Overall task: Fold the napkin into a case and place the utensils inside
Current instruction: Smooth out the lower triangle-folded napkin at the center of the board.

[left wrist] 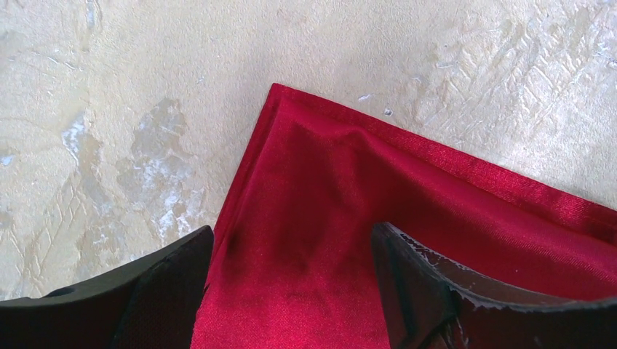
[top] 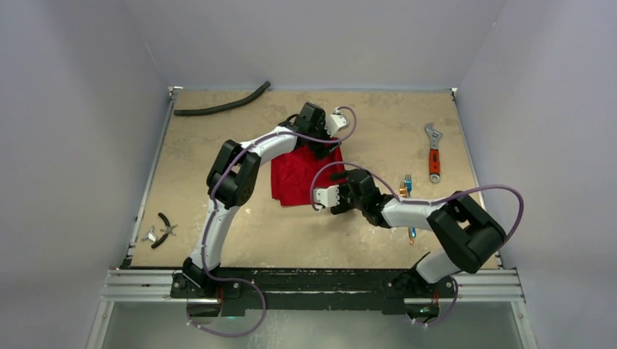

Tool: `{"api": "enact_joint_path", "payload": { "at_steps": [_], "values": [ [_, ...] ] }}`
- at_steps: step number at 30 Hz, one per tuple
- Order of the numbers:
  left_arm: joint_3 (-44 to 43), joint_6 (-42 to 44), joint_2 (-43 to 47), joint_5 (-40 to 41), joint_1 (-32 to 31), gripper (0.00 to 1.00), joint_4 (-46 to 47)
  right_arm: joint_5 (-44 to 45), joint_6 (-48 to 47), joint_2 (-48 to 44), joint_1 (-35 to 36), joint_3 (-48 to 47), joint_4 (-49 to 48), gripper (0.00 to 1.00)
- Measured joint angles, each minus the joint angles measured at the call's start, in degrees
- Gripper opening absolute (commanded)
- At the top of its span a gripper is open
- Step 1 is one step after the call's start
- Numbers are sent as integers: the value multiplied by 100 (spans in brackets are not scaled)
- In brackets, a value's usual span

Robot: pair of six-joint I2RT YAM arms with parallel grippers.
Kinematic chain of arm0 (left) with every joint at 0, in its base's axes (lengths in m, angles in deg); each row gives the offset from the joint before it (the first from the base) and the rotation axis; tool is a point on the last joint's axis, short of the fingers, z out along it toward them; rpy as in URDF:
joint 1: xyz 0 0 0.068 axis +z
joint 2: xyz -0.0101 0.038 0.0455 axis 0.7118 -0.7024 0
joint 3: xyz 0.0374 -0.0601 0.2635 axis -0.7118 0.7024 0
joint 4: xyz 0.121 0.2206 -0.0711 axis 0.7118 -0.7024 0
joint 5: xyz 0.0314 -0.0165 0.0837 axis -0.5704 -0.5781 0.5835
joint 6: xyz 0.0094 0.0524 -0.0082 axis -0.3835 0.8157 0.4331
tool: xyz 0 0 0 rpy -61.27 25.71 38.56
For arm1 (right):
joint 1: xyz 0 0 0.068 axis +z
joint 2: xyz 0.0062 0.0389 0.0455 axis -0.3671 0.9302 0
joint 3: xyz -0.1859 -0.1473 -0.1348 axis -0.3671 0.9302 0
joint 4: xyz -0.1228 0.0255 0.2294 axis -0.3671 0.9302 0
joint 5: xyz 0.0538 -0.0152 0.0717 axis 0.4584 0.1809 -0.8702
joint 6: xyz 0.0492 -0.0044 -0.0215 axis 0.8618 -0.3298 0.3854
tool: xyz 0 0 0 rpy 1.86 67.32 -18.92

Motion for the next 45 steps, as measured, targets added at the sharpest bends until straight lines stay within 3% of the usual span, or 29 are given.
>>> {"api": "enact_joint_path", "payload": {
  "at_steps": [7,11,14,25,37,45],
  "values": [
    [28,68,9,-37,0,77,28,-7,63,22,442,59,-120,73],
    [116,118,46,-50,-2,77,109,-9,157,105,533,66,-221,45],
    [179,146,76,-68,-2,76,173,-87,345,125,535,81,-72,36],
    [251,391,120,-127,-7,73,184,-179,820,52,431,83,-90,62],
    [262,588,131,-212,-7,69,142,-133,734,-704,24,516,332,68],
    [299,603,164,-221,-9,67,98,-114,380,-267,24,280,70,66]
  ]
}}
